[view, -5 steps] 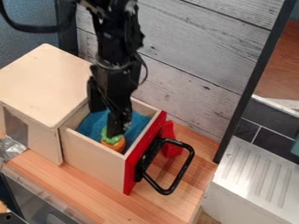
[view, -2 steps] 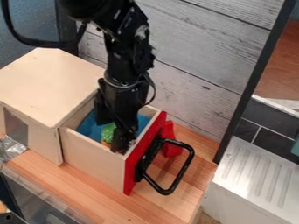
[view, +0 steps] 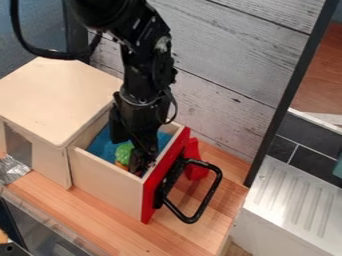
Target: Coloque o objeto da gaveta em cima da mesa no canto direito
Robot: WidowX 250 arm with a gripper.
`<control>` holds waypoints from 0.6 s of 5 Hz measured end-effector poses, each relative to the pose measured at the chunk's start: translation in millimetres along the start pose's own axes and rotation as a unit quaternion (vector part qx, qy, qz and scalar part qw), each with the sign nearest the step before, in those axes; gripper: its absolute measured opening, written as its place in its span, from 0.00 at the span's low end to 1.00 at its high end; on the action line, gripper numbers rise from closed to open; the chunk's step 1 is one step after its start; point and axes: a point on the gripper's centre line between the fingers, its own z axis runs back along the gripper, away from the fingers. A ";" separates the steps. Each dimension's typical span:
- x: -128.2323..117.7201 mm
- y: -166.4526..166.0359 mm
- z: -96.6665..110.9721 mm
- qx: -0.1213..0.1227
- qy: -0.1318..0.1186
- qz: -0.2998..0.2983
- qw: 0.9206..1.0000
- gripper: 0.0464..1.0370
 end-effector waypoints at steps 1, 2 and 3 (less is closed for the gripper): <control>-3.4 5.9 -3.4 -0.005 0.005 0.011 1.000 0.93; -4.7 5.9 -3.5 -0.010 0.007 0.011 1.000 0.65; -4.4 7.2 -4.0 -0.011 0.003 0.013 1.000 0.52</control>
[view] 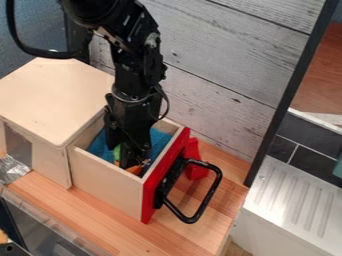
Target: Coloque o objeto da gaveta em cima da mesa no canto direito
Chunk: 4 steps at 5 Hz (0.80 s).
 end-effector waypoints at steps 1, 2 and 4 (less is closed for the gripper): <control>-0.1 -1.6 0.9 -0.004 -0.001 0.000 1.000 0.52; 2.9 -4.9 20.0 -0.002 -0.026 -0.004 1.000 0.52; 13.9 -16.3 59.4 0.002 -0.076 -0.018 0.997 0.52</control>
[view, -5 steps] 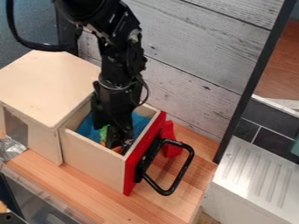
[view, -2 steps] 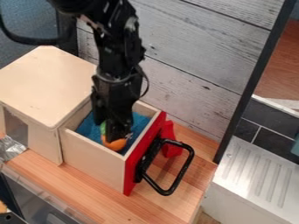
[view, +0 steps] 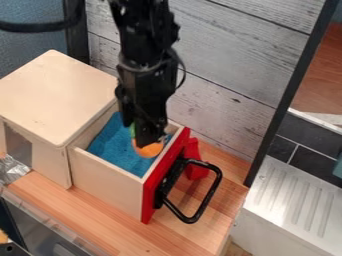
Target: Coloque o objeto da gaveta em cima da mesa no canto direito
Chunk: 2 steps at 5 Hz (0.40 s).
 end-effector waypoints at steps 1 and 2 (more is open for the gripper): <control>0.1 0.2 7.0 0.007 -0.006 0.000 1.000 0.52; -7.1 -5.9 11.3 -0.002 -0.005 0.000 1.000 0.52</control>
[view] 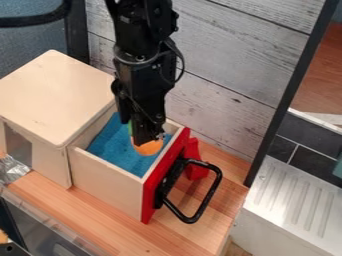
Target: Coloque o objeto da gaveta em cima da mesa no canto direito
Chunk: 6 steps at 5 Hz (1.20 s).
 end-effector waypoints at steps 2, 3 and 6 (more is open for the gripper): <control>-22.3 -21.2 -2.2 -0.033 0.013 -0.008 0.999 0.52; -35.4 -29.8 -2.3 -0.041 0.016 -0.007 0.999 0.52; -55.8 -58.0 -38.0 -0.053 0.052 -0.012 0.997 0.52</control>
